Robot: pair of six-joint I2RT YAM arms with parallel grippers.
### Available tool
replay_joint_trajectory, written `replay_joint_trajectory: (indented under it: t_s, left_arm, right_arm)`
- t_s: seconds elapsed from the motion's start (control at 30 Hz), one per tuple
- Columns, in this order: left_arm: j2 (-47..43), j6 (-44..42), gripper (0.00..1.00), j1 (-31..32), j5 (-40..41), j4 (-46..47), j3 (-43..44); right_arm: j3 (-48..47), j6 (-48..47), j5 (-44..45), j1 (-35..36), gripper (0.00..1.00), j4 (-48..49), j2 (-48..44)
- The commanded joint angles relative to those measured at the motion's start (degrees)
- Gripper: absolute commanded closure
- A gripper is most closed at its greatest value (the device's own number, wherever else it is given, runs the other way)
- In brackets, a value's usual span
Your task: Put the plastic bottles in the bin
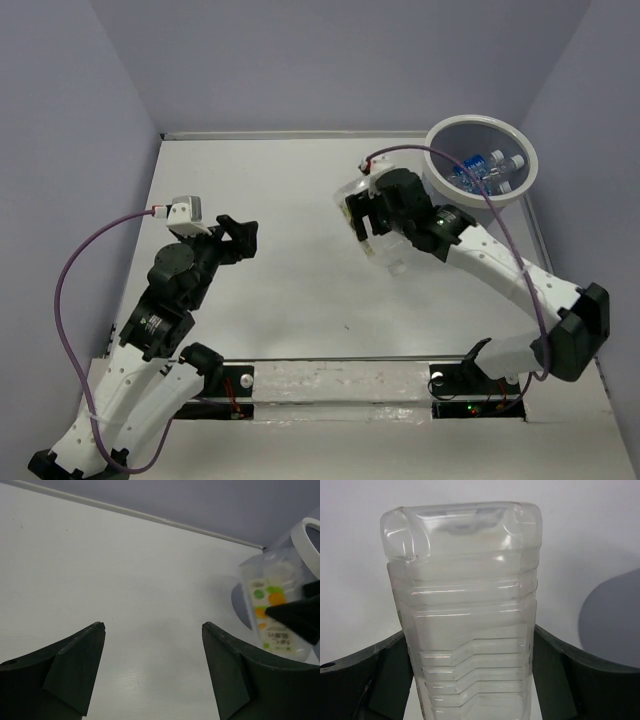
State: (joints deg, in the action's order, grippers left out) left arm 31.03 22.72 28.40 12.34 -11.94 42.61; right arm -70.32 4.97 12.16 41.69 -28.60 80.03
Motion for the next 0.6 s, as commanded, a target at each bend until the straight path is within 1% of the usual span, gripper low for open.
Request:
replay_joint_trajectory:
  t_s: [0.0,0.03,0.07,0.1,0.13,0.17,0.23,0.27,0.33,0.37,0.43,0.47,0.57]
  left_arm:
    - [-0.09,-1.36,0.12,-0.63,-1.7,2.81,-0.69]
    - [-0.26,-1.28,0.12,-0.63,-1.7,2.8,-0.77]
    - [-0.44,-1.36,0.12,-0.63,-1.79,2.8,-0.86]
    - [-0.7,-1.36,0.13,-0.63,-1.79,2.89,-0.78]
    - [-0.88,-1.28,0.12,-0.63,-2.05,2.89,-0.86]
    - [-0.97,-1.36,0.12,-0.72,-2.23,2.89,-0.95]
    - [-1.32,-1.28,0.12,-0.72,-2.32,2.89,-0.95]
    - [-1.67,-1.27,0.12,-0.72,-2.32,2.89,-0.95]
    - [-1.93,-1.27,0.12,-0.81,-2.32,2.89,-1.04]
    - [-2.2,-1.27,0.13,-0.89,-2.32,2.98,-1.04]
    - [-2.2,-1.27,0.12,-0.89,-2.49,2.98,-1.04]
    - [-2.11,-1.27,0.12,-0.98,-2.49,3.07,-1.04]
    - [-2.02,-1.27,0.13,-1.07,-2.93,3.07,-0.95]
  right_arm:
    - [-10.51,-4.17,15.14,0.5,0.54,12.12,-10.22]
    - [-11.14,-6.7,17.78,0.5,0.54,12.16,-11.29]
    - [-11.41,-8.64,19.55,-0.64,0.55,18.95,-12.26]
    - [-11.5,-12.67,21.65,-1.87,0.56,23.02,-13.05]
    - [-11.94,-14.01,22.54,-3.36,0.56,28.81,-13.58]
    - [-12.46,-15.07,23.08,-7.72,0.57,31.73,-13.32]
    - [-14.05,-14.03,21.77,-13.36,0.57,35.36,-11.22]
    - [-14.4,-12.63,20.98,-18.26,0.57,36.32,-10.25]
    - [-14.93,-12.01,20.97,-21.55,0.57,37.82,-8.32]
    - [-14.67,-11.83,21.41,-23.83,0.57,40.35,-6.74]
    - [-13.53,-11.48,22.37,-25.16,0.57,43.61,-5.33]
    - [-12.3,-10.69,24.29,-25.69,0.57,47.2,-4.1]
    - [-10.28,-7.53,25.54,-28.15,0.57,51.18,-2.69]
